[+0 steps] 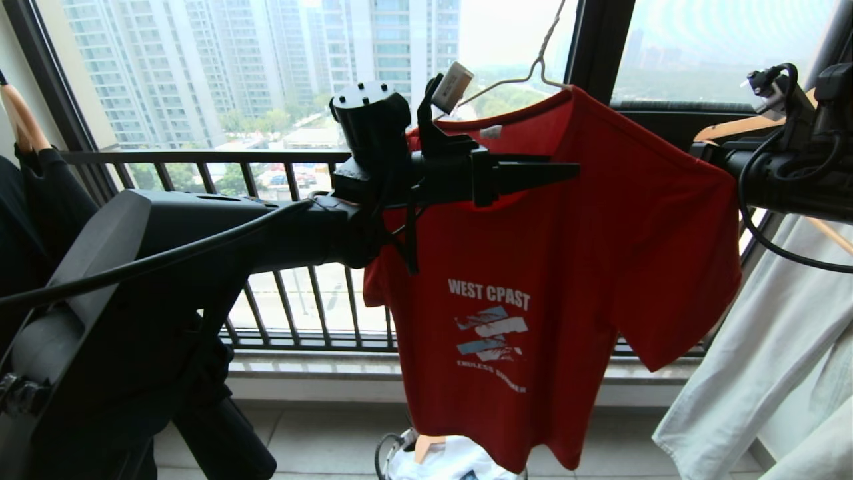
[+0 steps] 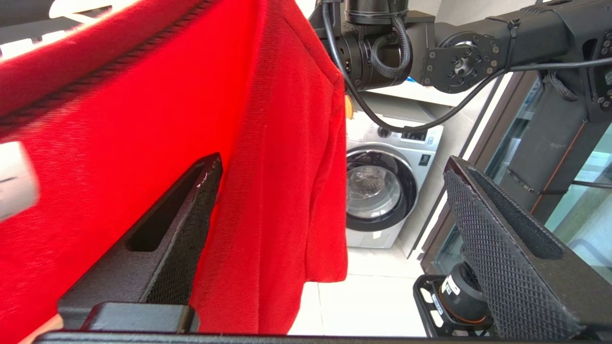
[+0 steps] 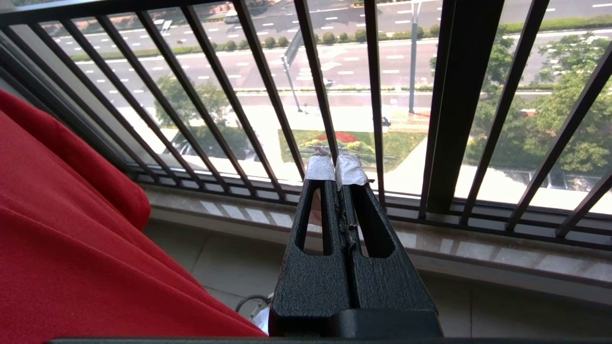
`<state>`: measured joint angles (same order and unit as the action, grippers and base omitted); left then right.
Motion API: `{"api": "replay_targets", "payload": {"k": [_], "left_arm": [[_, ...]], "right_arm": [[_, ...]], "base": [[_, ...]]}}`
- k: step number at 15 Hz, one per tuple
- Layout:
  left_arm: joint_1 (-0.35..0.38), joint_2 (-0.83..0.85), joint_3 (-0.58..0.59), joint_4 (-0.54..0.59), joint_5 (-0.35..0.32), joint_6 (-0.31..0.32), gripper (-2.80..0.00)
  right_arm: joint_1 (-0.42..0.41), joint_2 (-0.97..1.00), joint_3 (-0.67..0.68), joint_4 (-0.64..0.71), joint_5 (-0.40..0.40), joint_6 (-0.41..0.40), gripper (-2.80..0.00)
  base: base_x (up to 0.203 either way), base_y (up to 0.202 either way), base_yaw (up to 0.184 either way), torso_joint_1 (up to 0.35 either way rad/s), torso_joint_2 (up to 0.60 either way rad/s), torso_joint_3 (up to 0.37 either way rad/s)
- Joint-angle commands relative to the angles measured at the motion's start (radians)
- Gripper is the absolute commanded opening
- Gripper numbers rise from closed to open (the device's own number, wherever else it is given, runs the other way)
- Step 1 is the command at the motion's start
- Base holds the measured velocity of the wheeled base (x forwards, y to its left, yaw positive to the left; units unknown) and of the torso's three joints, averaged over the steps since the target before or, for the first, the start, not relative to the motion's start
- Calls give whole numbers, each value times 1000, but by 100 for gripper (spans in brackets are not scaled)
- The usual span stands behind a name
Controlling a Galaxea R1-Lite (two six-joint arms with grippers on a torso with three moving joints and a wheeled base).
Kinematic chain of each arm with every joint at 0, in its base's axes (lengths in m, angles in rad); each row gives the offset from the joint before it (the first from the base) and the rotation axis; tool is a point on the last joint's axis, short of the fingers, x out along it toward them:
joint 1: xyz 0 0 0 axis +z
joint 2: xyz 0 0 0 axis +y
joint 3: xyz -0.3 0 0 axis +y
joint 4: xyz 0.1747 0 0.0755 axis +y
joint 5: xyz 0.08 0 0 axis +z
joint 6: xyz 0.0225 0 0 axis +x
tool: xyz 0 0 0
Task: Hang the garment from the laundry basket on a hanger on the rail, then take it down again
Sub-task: Take the clothes off the clothes rack
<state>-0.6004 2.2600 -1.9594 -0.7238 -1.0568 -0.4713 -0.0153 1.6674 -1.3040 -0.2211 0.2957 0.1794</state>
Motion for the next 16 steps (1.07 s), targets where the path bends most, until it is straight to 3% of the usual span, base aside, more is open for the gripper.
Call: {"api": "replay_targets", "payload": {"k": [1, 16], "left_arm": [[-5, 4, 0, -3, -5, -3, 0], [-36, -25, 17, -8, -6, -1, 0]], "right_arm": [[0, -5, 0, -1, 2, 2, -280], [23, -31, 23, 0, 3, 2, -280]], "base": [[0, 0, 0, 0, 0, 0], [0, 0, 0, 0, 0, 0]]}}
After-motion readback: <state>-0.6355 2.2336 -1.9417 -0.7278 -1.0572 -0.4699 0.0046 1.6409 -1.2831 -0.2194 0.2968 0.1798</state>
